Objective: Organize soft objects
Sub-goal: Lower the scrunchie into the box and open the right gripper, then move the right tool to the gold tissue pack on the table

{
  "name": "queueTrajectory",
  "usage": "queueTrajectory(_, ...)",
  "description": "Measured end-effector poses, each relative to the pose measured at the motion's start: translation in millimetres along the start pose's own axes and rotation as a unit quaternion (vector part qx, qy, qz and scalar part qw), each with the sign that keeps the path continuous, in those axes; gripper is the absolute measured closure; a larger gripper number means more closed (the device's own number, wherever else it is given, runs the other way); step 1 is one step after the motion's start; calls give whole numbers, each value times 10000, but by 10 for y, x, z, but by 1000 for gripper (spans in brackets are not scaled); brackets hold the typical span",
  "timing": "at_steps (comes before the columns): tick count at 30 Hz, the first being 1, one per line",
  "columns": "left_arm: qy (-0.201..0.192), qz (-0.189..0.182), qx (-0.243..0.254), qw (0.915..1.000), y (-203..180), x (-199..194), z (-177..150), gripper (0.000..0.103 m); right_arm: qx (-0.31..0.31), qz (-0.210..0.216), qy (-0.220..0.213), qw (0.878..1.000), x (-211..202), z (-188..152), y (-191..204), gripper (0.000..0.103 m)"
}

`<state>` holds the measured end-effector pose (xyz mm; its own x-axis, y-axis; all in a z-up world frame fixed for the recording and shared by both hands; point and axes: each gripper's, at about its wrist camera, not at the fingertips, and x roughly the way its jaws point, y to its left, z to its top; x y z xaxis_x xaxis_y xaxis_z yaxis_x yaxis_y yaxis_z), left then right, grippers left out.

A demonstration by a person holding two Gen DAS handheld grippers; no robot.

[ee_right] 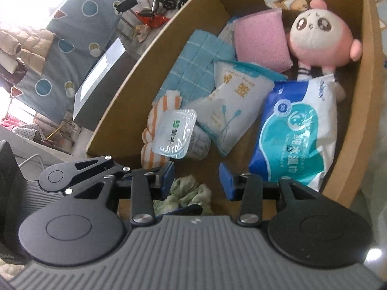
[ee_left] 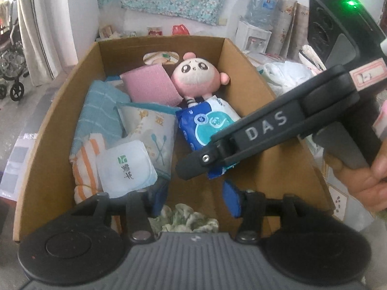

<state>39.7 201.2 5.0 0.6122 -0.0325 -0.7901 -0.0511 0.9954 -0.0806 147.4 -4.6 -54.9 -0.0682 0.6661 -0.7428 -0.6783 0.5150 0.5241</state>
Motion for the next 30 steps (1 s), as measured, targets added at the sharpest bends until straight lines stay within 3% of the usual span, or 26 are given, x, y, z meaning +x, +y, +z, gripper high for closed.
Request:
queueTrajectory(5, -249, 114, 142, 9995, -65, -100, 40, 37, -26, 126, -320, 9994, -203, 1, -7, 56)
queueTrajectory(9, -298, 99, 134, 9994, -104, -163, 69, 36, 17, 330, -607, 9976, -422, -31, -28, 54)
queueTrajectory(12, -348, 72, 149, 9993, -151, -214, 85, 29, 77, 511, -895, 9946, -649, -96, -70, 52)
queueTrajectory(18, -666, -60, 328, 9972, -385, -351, 140, 14, 273, 746, -1804, 9804, -1269, -450, -273, 35)
queueTrajectory(24, -1072, -417, 593, 9916, -893, -428, 227, 9, 596, 362, -2634, 9622, -1943, -939, -717, 28)
queueTrajectory(30, -1374, -823, 1008, 9819, -1532, -304, 162, 7, 1340, -165, -3311, 9339, -2561, -1357, -1457, 27)
